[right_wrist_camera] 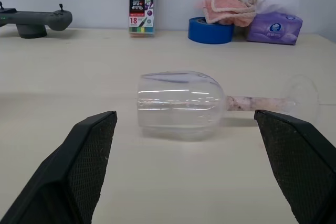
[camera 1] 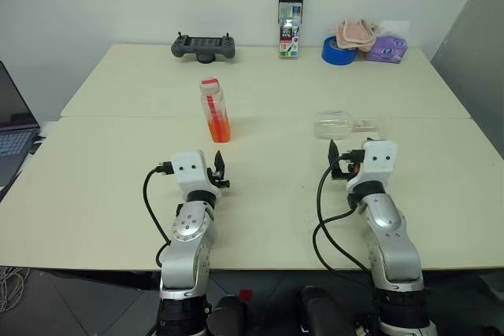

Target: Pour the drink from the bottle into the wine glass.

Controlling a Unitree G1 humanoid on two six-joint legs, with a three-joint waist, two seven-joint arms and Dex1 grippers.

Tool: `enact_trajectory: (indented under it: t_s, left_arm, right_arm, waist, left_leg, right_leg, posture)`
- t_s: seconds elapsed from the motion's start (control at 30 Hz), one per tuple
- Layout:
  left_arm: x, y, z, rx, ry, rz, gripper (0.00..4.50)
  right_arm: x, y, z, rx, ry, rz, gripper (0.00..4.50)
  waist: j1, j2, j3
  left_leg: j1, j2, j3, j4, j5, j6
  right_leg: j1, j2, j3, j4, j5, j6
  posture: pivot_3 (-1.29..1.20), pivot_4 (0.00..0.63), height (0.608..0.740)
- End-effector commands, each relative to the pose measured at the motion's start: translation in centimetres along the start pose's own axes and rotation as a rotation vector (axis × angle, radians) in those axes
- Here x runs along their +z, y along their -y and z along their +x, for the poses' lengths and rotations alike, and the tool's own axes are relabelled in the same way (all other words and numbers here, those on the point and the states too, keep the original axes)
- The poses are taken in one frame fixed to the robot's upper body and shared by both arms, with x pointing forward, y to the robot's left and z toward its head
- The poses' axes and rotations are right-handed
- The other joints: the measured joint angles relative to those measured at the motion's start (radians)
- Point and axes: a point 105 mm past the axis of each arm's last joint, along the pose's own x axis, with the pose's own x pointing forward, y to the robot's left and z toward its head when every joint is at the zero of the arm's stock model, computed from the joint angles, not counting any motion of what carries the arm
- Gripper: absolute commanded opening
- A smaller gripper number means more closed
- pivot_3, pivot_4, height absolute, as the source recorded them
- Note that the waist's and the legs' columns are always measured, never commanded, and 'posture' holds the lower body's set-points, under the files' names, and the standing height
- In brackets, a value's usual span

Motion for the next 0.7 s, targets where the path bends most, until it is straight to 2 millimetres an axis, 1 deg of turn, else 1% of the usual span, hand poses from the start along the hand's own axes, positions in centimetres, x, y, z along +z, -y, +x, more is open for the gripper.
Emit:
enact_trajectory:
  t_s: [0.03,0.13,0.2,0.27,0.3,0.37,0.4,0.47,0.5,0.57,0.63,0.7]
  left_arm:
    - [1.3,0.9,0.0,-0.041,0.037,0.048,2.21]
    - [1.8,2.0,-0.2,-0.100,0.065,0.032,2.21]
    - [1.8,1.5,-0.1,-0.080,0.067,0.009,2.21]
    - [1.9,1.1,0.0,-0.046,0.068,0.031,2.21]
    - [2.1,1.3,0.0,-0.049,0.082,0.045,2.21]
    - [2.4,1.5,0.3,-0.036,0.097,0.067,2.21]
    - [2.5,1.4,0.6,-0.028,0.096,0.067,2.21]
    - [2.9,1.2,1.6,-0.014,0.095,0.074,2.21]
    - [3.3,1.1,2.2,-0.007,0.104,0.081,2.21]
    - [4.1,1.0,3.5,0.022,0.125,0.104,2.21]
    - [4.6,1.3,4.4,0.022,0.139,0.103,2.21]
    - [5.1,1.5,5.1,0.033,0.153,0.096,2.21]
  right_arm:
    - [1.8,-0.4,-0.3,0.014,0.071,0.013,4.46]
    - [1.7,-0.6,-0.4,0.028,0.073,0.008,4.46]
    - [1.9,-0.9,-0.3,0.054,0.081,0.001,4.46]
    - [2.1,-1.4,-0.4,0.104,0.083,-0.022,4.46]
    - [1.9,-2.3,-0.4,0.180,0.059,-0.004,4.46]
    - [2.4,-4.0,-0.9,0.352,0.031,0.053,4.46]
    - [2.9,-4.9,-1.0,0.430,0.028,0.063,4.46]
    - [4.2,-6.2,-0.7,0.547,0.046,0.048,4.46]
    - [4.8,-6.3,-0.2,0.575,0.048,0.042,4.46]
    - [6.2,-5.3,1.7,0.536,0.061,0.123,4.46]
    - [7.4,-4.4,2.9,0.513,0.084,0.193,4.46]
    - [8.0,-4.2,3.6,0.525,0.096,0.162,4.46]
  waist:
    - [0.000,0.000,0.000]
    - [0.000,0.000,0.000]
    - [0.000,0.000,0.000]
    - [0.000,0.000,0.000]
    - [0.000,0.000,0.000]
    - [0.000,0.000,0.000]
    - [0.000,0.000,0.000]
    - [-0.001,0.000,0.000]
    - [-0.001,0.000,0.000]
    - [-0.001,0.000,0.000]
    - [0.000,-0.001,0.000]
    - [0.000,-0.001,0.000]
  left_leg:
    - [0.000,0.000,0.000,0.000,0.000,0.000]
    - [0.000,0.000,0.000,0.000,0.000,0.000]
    - [0.000,0.000,0.000,0.000,0.000,0.000]
    - [0.000,0.000,0.000,0.000,0.000,0.000]
    - [0.000,0.000,0.000,0.000,0.000,0.000]
    - [0.000,0.000,0.000,0.000,0.000,0.000]
    - [0.000,0.000,0.000,0.000,0.000,0.000]
    - [0.000,0.000,0.000,0.001,0.000,0.000]
    - [0.000,0.000,0.000,0.001,0.000,0.000]
    - [0.000,0.000,0.000,0.001,0.000,0.000]
    - [0.002,0.000,-0.001,0.001,0.000,0.000]
    - [0.002,0.000,-0.001,0.000,0.000,0.000]
  right_leg:
    - [0.000,0.000,0.000,0.000,0.000,0.000]
    - [0.000,0.000,0.000,0.000,0.000,0.000]
    - [0.000,0.000,0.000,0.000,0.000,0.000]
    - [0.000,0.000,0.000,0.000,0.000,0.000]
    - [0.000,0.000,0.000,0.000,0.000,0.000]
    - [0.000,0.000,0.000,0.000,0.000,0.000]
    - [0.000,0.000,0.000,0.000,0.000,0.000]
    - [0.000,0.000,0.000,0.000,0.000,0.000]
    - [0.000,0.000,0.000,0.000,0.000,0.000]
    - [0.001,0.000,-0.001,0.001,0.000,0.000]
    - [0.002,0.000,-0.001,0.001,0.000,0.000]
    - [0.003,0.000,-0.002,0.000,0.000,0.000]
  posture:
    - [0.00,0.150,0.740]
    - [0.00,0.150,0.740]
    - [0.00,0.150,0.740]
    - [0.00,0.150,0.740]
    - [0.00,0.150,0.740]
    - [0.00,0.150,0.740]
    - [0.00,0.150,0.740]
    - [0.00,0.150,0.740]
    - [0.00,0.150,0.740]
    - [0.00,0.150,0.740]
    - [0.00,0.150,0.740]
    - [0.00,0.150,0.740]
